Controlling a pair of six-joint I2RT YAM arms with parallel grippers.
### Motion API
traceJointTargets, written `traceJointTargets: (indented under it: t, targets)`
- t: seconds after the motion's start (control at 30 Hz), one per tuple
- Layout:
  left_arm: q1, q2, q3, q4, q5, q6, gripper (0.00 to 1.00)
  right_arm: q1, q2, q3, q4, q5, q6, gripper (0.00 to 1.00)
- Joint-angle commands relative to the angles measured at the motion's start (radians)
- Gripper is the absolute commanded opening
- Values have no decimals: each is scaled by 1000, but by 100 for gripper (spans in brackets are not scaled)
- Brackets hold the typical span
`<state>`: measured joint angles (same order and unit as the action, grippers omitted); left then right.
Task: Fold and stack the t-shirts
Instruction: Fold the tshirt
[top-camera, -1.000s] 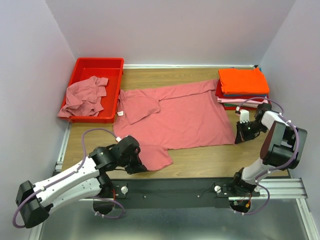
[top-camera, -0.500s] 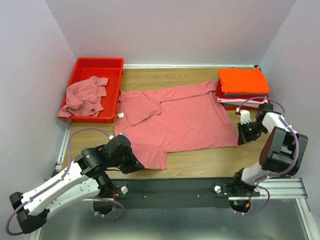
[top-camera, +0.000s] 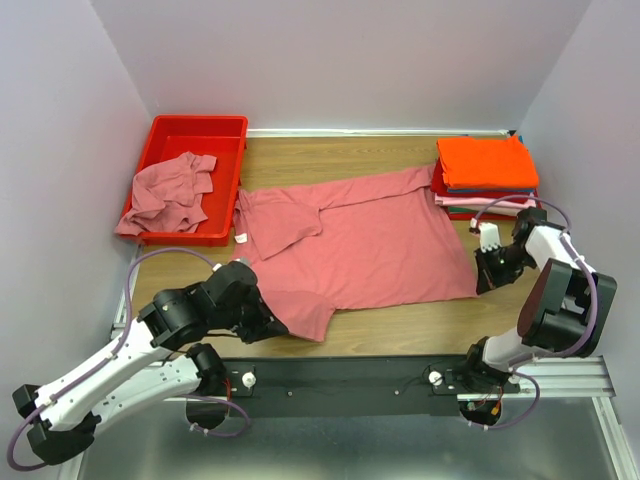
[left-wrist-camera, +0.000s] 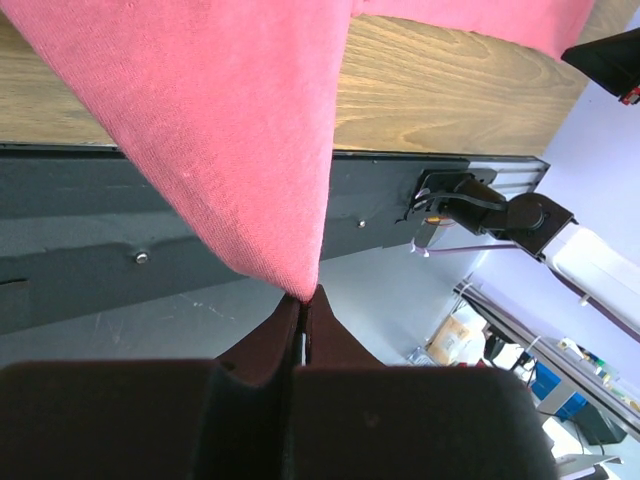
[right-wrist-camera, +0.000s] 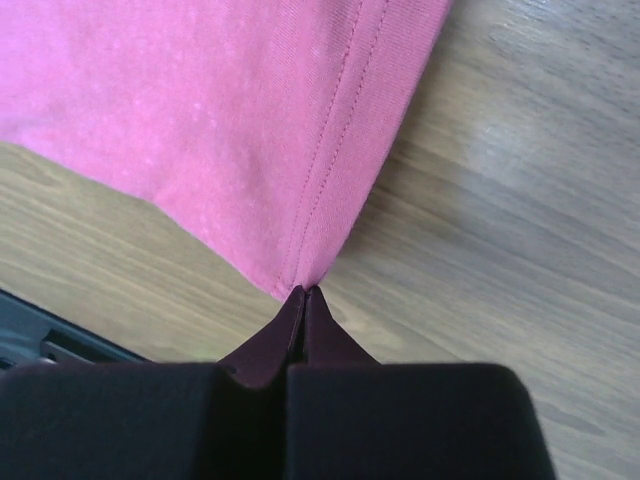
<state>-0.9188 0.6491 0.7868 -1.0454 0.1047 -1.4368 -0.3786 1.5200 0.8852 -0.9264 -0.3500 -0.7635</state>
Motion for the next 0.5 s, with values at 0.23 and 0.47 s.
traceJointTargets:
  t: [0.23,0.47]
  targets:
    - [3,131,29,123,-95,38,0,3,31,158,-63,-165,23,0]
    - [236,219,32,238,-56,229,0,4,138,270,-66,-251,46,0]
